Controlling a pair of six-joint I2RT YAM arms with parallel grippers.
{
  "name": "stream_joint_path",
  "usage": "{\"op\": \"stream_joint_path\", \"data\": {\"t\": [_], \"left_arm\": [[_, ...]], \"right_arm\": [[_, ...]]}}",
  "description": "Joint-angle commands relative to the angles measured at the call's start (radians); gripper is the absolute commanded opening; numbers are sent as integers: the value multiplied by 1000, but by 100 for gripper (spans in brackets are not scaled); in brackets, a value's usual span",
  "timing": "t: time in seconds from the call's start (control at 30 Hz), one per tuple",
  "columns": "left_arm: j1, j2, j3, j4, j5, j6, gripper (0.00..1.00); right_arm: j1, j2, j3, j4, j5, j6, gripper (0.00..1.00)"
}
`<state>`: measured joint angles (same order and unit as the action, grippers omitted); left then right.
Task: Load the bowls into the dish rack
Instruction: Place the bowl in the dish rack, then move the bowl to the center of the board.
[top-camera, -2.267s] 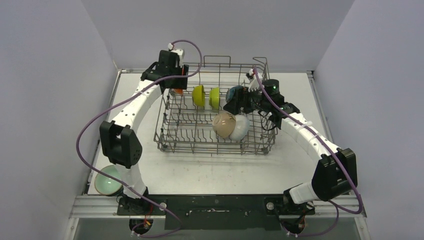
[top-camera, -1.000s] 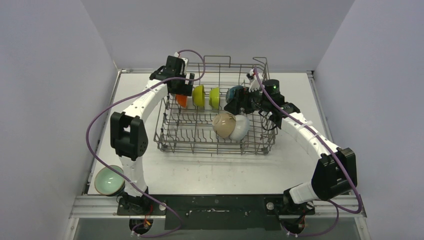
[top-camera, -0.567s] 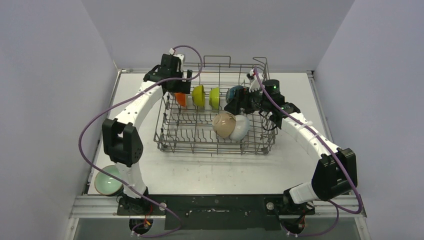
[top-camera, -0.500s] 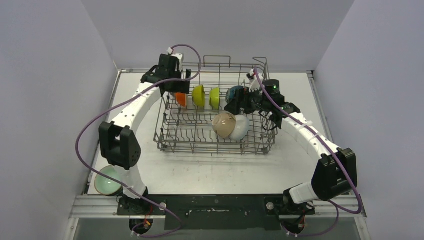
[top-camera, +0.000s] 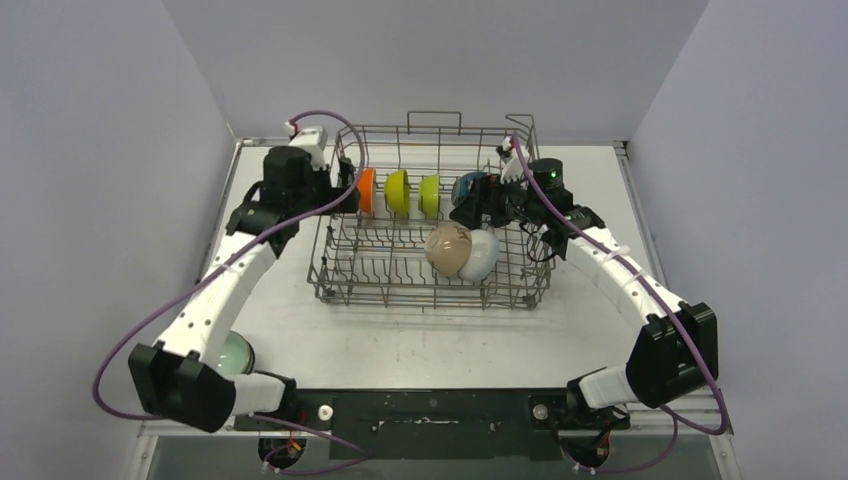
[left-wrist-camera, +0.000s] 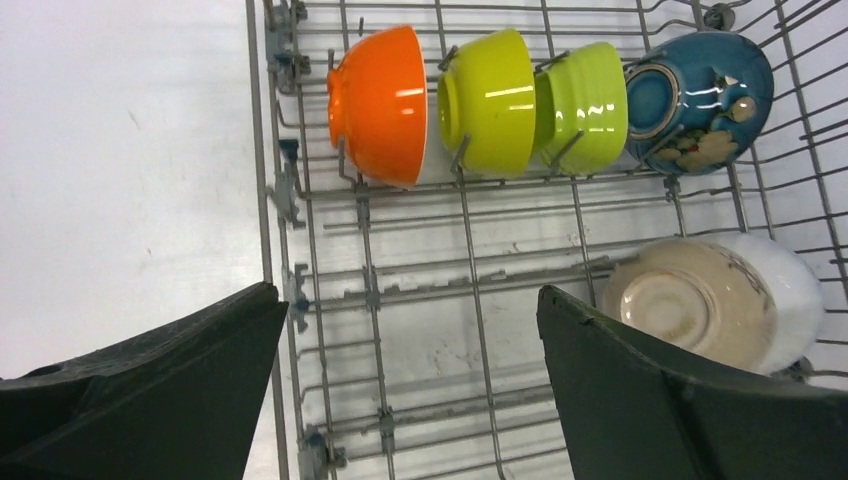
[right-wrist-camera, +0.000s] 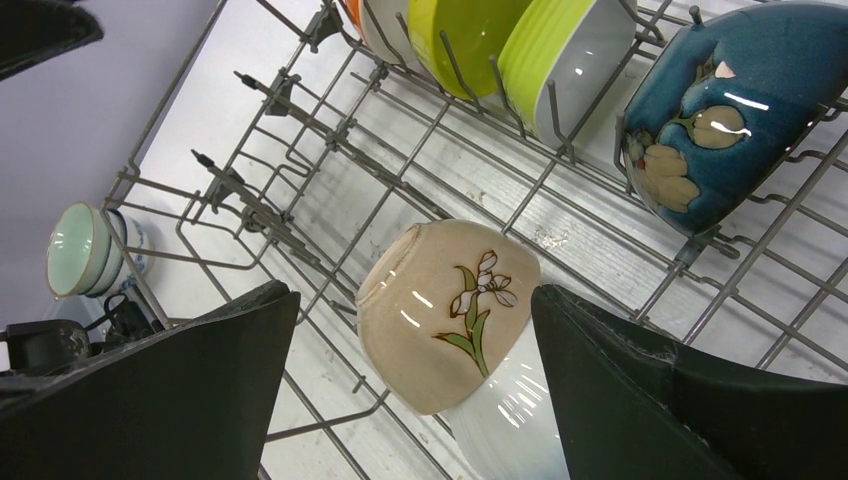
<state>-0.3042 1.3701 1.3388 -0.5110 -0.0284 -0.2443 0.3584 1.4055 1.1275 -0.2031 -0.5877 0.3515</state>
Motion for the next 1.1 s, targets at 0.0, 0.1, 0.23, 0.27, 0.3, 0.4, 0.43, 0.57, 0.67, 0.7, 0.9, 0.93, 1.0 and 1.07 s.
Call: {"op": "stream_joint_path", "data": {"t": [0.0, 0.1, 0.23, 0.27, 0.3, 0.4, 0.43, 0.57, 0.67, 0.7, 0.9, 0.93, 1.0, 1.07], "left_arm": [[28, -193, -133, 94, 56, -97, 97], [42, -315, -229, 85, 23, -135, 96], [76, -442, -322, 37, -23, -217, 96], [85, -462, -333, 14, -33, -232, 96], [93, -477, -343, -10, -48, -247, 96], [129, -497, -373, -70, -71, -291, 96], [147, -496, -380, -86, -71, -310, 96], [244, -469, -391, -145, -87, -412, 96], [314, -438, -384, -195, -112, -482, 96], [342, -429, -383, -211, -126, -505, 96], [440, -402, -391, -363, -306, -658, 96], [451, -398, -390, -399, -346, -686, 96], [477, -387, -383, -469, -406, -727, 96], [494, -380, -381, -532, -450, -761, 96]], "right_arm": [[-8, -40, -5, 44, -11, 9, 90], [-8, -35, -10, 55, -21, 16, 90], [-7, -28, -18, 72, -34, 27, 90], [-6, -25, -20, 77, -37, 28, 90], [-6, -24, -22, 81, -39, 31, 90], [-7, -21, -28, 91, -47, 39, 90], [-6, -20, -29, 91, -49, 39, 90], [-7, -24, -31, 84, -51, 34, 90], [-7, -29, -32, 75, -49, 29, 90], [-8, -30, -34, 74, -49, 29, 90], [-8, -32, -40, 70, -51, 26, 90], [-7, -31, -39, 70, -52, 26, 90], [-7, -26, -38, 71, -58, 26, 90], [-6, -19, -35, 70, -64, 26, 90]]}}
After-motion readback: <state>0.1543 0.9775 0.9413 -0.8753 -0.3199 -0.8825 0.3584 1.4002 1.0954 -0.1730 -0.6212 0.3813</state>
